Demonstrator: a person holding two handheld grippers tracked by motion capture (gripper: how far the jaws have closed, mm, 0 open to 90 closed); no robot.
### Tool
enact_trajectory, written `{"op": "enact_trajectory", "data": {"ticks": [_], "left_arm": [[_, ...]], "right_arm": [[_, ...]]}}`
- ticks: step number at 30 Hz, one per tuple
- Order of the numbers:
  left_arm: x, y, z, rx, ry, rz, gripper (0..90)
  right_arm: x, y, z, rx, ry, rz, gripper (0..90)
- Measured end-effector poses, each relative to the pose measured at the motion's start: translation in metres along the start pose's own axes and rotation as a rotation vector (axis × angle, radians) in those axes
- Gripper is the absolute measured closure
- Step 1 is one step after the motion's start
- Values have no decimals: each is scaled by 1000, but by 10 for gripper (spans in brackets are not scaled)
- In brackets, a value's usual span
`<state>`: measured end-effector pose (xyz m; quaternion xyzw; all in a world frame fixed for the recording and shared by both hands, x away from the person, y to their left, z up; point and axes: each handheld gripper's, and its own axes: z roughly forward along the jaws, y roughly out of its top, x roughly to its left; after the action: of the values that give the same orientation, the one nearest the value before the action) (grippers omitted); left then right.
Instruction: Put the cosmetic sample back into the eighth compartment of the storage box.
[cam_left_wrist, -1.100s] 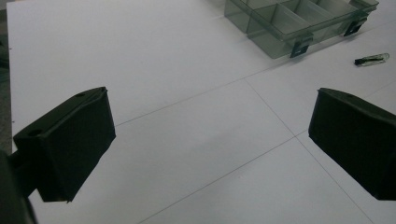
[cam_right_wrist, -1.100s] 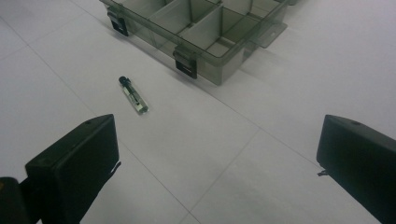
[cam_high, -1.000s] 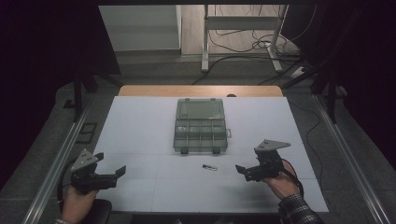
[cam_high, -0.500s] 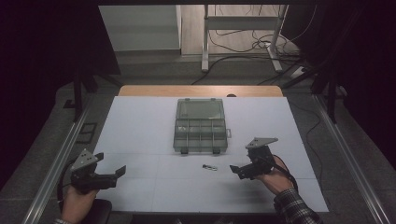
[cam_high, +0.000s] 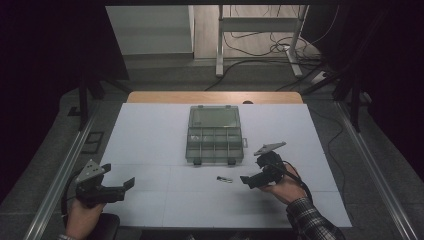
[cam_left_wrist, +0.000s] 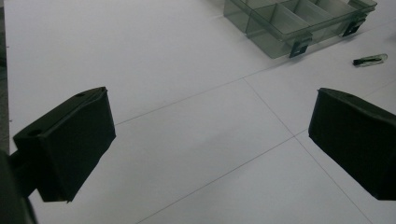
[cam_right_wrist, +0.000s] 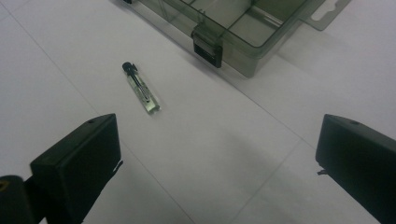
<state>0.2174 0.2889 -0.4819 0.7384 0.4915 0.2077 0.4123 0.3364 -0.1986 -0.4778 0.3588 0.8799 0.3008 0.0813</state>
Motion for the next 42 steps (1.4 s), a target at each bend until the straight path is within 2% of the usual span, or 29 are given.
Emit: {"op": "enact_trajectory", "data": {"ticks": [6,7,8,9,10,12,18,19,21,24,25,28,29,35,36,37,42], "left_arm": [[0,0,0,-1,-1,-1,8],[0,0,0,-1,-2,-1,8],[0,0,0,-1,-2,-1,8],[0,0,0,-1,-2,-1,8],[0,0,0,-1,-2,-1,8],[0,0,0,-1,-2,0,8],[0,0,0,0,-3,0,8],[0,0,0,0,-3,0,8],[0,0,0,-1,-3,1,8],[0,0,0,-1,-4,1,8],[0,0,0,-2,-4,1,8],[0,0,0,-2,-5,2,8],[1,0,0,-2,-6,1,8],[1,0,0,-3,-8,1,8],[1,0,0,-3,-8,2,9],[1,0,0,-3,-9,2,9],[1,0,0,-4,-11,1,9]], "right_arm": [[3,7,6,17,-1,-22,105],[5,10,9,23,2,-36,160],[5,10,9,23,2,-36,160],[7,12,12,34,2,-63,231],[7,12,12,34,2,-63,231],[11,16,15,48,5,-88,297],[17,23,25,87,31,-137,442],[20,25,29,103,46,-154,489],[23,26,33,118,57,-169,517],[26,29,36,131,71,-181,556],[28,31,40,141,96,-183,595],[30,34,44,147,117,-182,637],[33,36,48,155,122,-200,679],[41,37,60,179,121,-244,767],[44,36,65,207,102,-288,800],[47,35,65,205,89,-301,805],[48,36,62,188,81,-282,808]]}}
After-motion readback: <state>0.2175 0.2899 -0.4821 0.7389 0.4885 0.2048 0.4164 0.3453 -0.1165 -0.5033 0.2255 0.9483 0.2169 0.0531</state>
